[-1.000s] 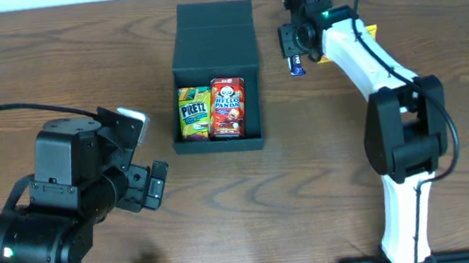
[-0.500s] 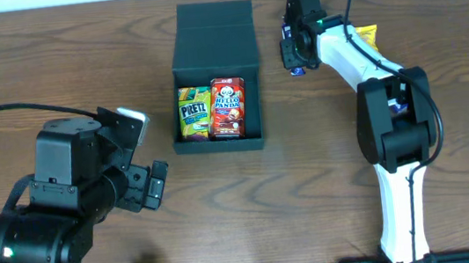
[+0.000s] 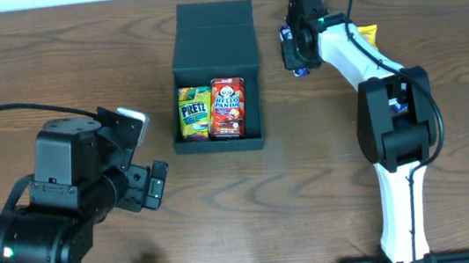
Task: Pack container
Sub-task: 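Move the right gripper to the Dairy Milk bar and grasp it, then carry the Dairy Milk bar into the black box and release it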
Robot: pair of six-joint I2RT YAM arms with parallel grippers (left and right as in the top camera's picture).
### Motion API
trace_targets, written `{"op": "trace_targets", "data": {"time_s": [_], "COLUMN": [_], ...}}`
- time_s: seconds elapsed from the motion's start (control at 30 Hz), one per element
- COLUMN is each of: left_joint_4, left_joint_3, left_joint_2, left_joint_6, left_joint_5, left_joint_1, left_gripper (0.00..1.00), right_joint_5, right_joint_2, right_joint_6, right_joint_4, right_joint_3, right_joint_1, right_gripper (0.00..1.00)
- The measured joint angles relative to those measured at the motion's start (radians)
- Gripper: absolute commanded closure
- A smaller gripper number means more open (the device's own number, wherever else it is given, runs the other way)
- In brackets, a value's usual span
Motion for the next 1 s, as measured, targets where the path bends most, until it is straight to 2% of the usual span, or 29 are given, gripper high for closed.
{"op": "trace_targets", "data": {"time_s": [0.23, 0.4, 0.67, 1.0], "left_joint_4": [0.000, 0.001, 0.000, 0.000], "left_joint_3": [0.000, 0.000, 0.000, 0.000], "left_joint_2": [0.000, 0.000, 0.000, 0.000], "left_joint_6": [0.000, 0.000, 0.000, 0.000], "left_joint_5": [0.000, 0.000, 0.000, 0.000], "left_joint_1": [0.000, 0.000, 0.000, 0.000], "left_gripper": [0.05, 0.05, 0.05, 0.05], "right_joint_5": [-0.010, -0.010, -0.010, 0.082], "right_joint_2": [0.000, -0.037, -0.177, -0.187], "right_joint_6": [0.027, 0.096, 0.244, 0.473], "right_joint_4": [-0.237, -0.385, -0.487, -0.529], "right_joint_3": [0.184, 0.308, 0.338, 0.289], "right_joint_1": [0.002, 0.019, 0.111, 0.309], "right_gripper": [0.99, 0.99, 0.98, 0.99]}}
